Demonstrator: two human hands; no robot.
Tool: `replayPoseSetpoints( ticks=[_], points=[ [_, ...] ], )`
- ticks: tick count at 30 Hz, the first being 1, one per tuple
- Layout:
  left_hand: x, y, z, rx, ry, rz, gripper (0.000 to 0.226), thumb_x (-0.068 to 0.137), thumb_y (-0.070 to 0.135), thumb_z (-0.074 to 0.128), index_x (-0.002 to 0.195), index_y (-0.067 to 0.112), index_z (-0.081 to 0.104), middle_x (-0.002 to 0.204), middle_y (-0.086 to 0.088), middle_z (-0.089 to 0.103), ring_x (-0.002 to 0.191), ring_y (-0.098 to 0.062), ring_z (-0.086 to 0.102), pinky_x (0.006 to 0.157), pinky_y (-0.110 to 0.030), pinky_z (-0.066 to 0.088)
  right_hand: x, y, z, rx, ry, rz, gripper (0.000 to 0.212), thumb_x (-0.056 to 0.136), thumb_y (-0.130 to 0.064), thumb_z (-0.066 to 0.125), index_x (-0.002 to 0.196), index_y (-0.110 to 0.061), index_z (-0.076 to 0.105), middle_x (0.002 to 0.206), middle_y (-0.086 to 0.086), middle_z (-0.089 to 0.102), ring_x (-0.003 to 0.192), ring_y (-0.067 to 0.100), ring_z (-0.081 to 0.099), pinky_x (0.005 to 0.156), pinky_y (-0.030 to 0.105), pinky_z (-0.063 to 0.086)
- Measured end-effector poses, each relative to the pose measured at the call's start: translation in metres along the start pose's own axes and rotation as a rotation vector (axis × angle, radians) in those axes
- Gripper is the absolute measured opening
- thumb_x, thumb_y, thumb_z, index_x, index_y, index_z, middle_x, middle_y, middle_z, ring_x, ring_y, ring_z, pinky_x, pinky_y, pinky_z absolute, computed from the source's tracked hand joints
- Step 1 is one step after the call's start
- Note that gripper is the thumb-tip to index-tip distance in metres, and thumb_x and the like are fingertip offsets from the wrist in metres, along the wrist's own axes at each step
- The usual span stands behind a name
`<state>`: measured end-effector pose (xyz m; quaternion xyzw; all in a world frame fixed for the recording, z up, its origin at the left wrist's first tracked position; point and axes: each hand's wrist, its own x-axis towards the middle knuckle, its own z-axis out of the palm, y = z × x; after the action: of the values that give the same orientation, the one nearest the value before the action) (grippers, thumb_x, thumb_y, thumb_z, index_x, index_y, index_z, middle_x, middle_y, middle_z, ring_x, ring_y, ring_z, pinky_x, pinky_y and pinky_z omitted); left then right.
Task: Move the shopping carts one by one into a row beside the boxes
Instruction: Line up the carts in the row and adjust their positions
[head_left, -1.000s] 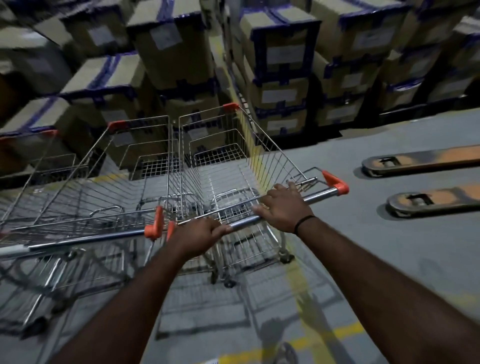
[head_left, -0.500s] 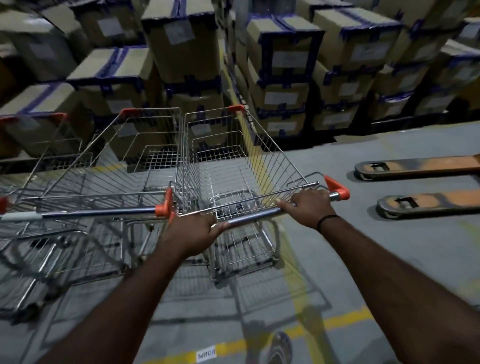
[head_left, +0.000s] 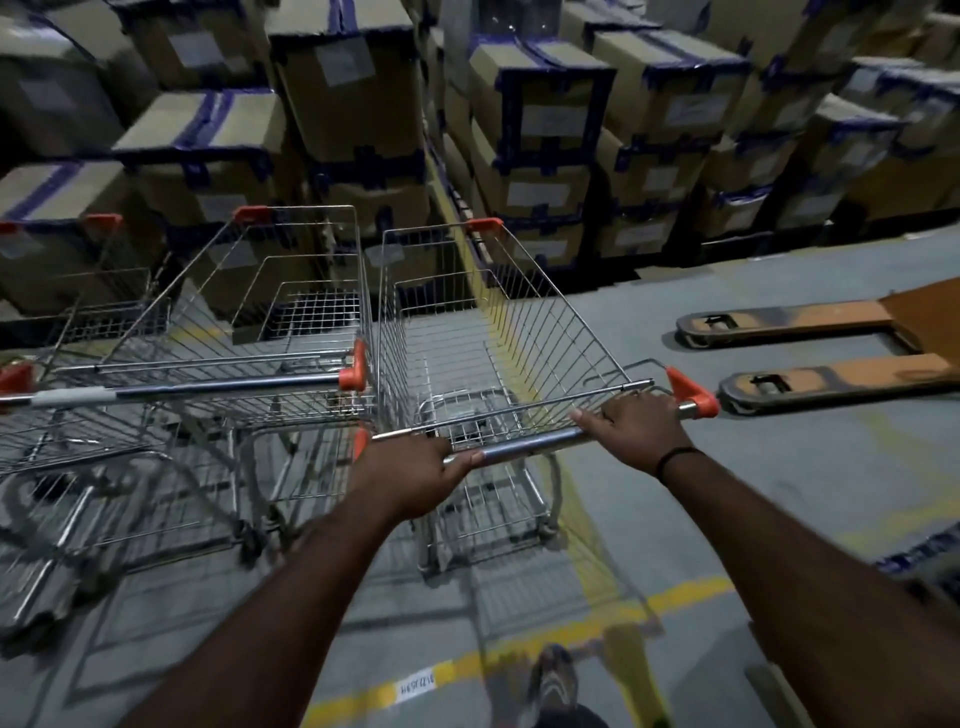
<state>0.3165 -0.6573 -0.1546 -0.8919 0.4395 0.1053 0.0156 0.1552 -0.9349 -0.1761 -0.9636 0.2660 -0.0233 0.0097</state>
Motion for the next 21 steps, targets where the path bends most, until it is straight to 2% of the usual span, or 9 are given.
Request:
replayPoseSetpoints(
  ticks=[2, 4, 9, 12, 16, 21],
  points=[
    [-0.009, 0.003, 0.004, -0.012, -0.012, 0.000, 0.086, 0.083, 0.086, 0.004, 0.113, 0.032, 0.063, 0.112, 0.002, 0.071, 0.110, -0.024, 0.063, 0.106, -0.055, 0.035, -0.013, 0.000, 0.000, -0.009, 0.005, 0.009, 0.088, 0.077, -0.089, 0.007, 0.060, -0.019, 0.058, 0.068, -0.001, 0.060, 0.081, 0.024, 0.059, 0.088, 0.043, 0.037],
    [-0.020, 0.007, 0.007, -0.024, -0.021, 0.000, 0.084, 0.084, 0.086, 0.006, 0.114, 0.032, 0.063, 0.114, 0.002, 0.071, 0.112, -0.023, 0.062, 0.107, -0.057, 0.029, -0.026, 0.001, 0.000, -0.028, -0.005, 0.020, 0.086, 0.077, -0.088, 0.007, 0.061, -0.020, 0.057, 0.069, -0.002, 0.059, 0.083, 0.024, 0.058, 0.094, 0.045, 0.036],
    [-0.045, 0.019, 0.011, -0.029, -0.003, 0.020, 0.083, 0.087, 0.084, 0.009, 0.118, 0.031, 0.063, 0.116, 0.003, 0.070, 0.113, -0.022, 0.063, 0.102, -0.047, 0.037, -0.053, 0.004, 0.003, -0.021, 0.001, 0.037, 0.089, 0.077, -0.089, 0.008, 0.064, -0.020, 0.063, 0.073, 0.000, 0.065, 0.089, 0.026, 0.062, 0.095, 0.045, 0.035],
    [-0.058, 0.025, 0.015, -0.048, 0.008, 0.002, 0.097, 0.076, 0.091, -0.005, 0.114, 0.034, 0.063, 0.113, 0.006, 0.071, 0.112, -0.021, 0.064, 0.109, -0.058, 0.031, -0.072, 0.003, 0.000, 0.000, -0.004, 0.034, 0.090, 0.076, -0.088, 0.006, 0.064, -0.019, 0.064, 0.073, 0.001, 0.065, 0.088, 0.027, 0.062, 0.096, 0.046, 0.034],
    [-0.078, 0.038, 0.017, -0.064, 0.003, -0.013, 0.105, 0.069, 0.093, -0.010, 0.118, 0.035, 0.062, 0.119, 0.004, 0.070, 0.115, -0.022, 0.062, 0.110, -0.059, 0.031, -0.095, 0.006, -0.005, 0.012, -0.012, 0.021, 0.089, 0.075, -0.087, 0.005, 0.063, -0.019, 0.061, 0.070, 0.001, 0.061, 0.085, 0.028, 0.061, 0.094, 0.046, 0.037],
    [-0.105, 0.065, 0.021, -0.047, 0.000, -0.026, 0.094, 0.076, 0.089, -0.002, 0.124, 0.036, 0.060, 0.124, 0.005, 0.068, 0.120, -0.022, 0.060, 0.112, -0.060, 0.025, -0.126, 0.019, -0.007, 0.032, -0.024, 0.006, 0.087, 0.075, -0.087, 0.005, 0.061, -0.019, 0.058, 0.067, -0.001, 0.057, 0.084, 0.028, 0.060, 0.094, 0.046, 0.038]
  ],
)
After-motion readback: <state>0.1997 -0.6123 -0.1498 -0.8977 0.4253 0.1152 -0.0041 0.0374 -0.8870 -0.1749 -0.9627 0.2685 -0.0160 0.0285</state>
